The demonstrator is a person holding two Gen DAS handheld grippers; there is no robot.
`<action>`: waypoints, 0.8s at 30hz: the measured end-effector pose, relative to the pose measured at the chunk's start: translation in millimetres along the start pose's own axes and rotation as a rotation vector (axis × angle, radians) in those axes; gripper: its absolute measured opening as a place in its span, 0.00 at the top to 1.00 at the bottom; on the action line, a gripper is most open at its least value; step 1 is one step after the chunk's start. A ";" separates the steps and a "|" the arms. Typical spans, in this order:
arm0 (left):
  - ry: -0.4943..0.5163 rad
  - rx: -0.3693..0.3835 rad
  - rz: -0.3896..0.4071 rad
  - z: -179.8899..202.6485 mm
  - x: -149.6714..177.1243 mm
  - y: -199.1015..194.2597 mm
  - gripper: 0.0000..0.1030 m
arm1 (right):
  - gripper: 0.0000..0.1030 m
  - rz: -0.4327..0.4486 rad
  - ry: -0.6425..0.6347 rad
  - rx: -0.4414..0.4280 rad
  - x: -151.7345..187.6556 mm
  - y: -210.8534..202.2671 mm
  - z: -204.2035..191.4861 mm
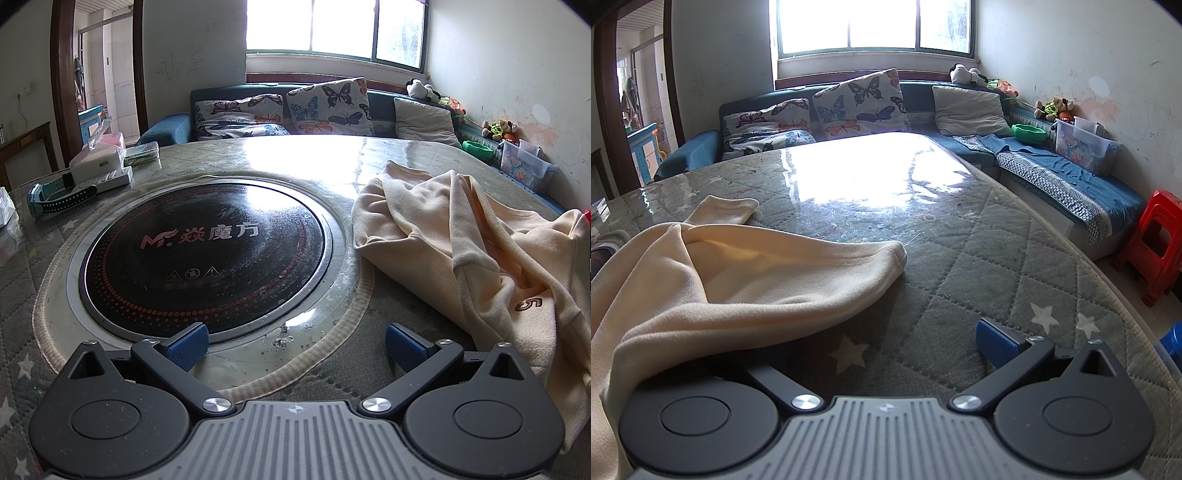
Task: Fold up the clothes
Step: 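Move both grippers toward the crumpled cream sweatshirt on the table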
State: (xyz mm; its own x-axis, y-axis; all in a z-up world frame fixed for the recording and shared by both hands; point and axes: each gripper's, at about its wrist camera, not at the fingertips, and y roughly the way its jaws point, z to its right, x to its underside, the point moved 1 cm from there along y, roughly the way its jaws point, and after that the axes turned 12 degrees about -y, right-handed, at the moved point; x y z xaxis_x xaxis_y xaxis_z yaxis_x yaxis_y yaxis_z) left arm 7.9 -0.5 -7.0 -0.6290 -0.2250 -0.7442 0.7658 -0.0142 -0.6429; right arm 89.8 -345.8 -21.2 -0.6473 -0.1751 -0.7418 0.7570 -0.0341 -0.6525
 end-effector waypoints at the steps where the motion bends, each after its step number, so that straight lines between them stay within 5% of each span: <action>1: 0.000 -0.001 0.000 0.1 0.1 0.2 0.00 | 0.00 0.000 -0.004 0.002 0.2 -0.4 -0.2; 24: 0.032 -0.031 -0.016 14.3 17.1 -25.6 0.00 | 0.00 0.009 -0.008 -0.010 40.2 -66.1 -2.6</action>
State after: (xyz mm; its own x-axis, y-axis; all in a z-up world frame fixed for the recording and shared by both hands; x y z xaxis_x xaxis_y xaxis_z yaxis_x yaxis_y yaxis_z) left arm -20.5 -17.9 -0.6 -0.6453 -0.1941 -0.7389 0.7515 0.0128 -0.6596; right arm 13.6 -348.0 -8.3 -0.6402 -0.1828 -0.7462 0.7615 -0.0226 -0.6478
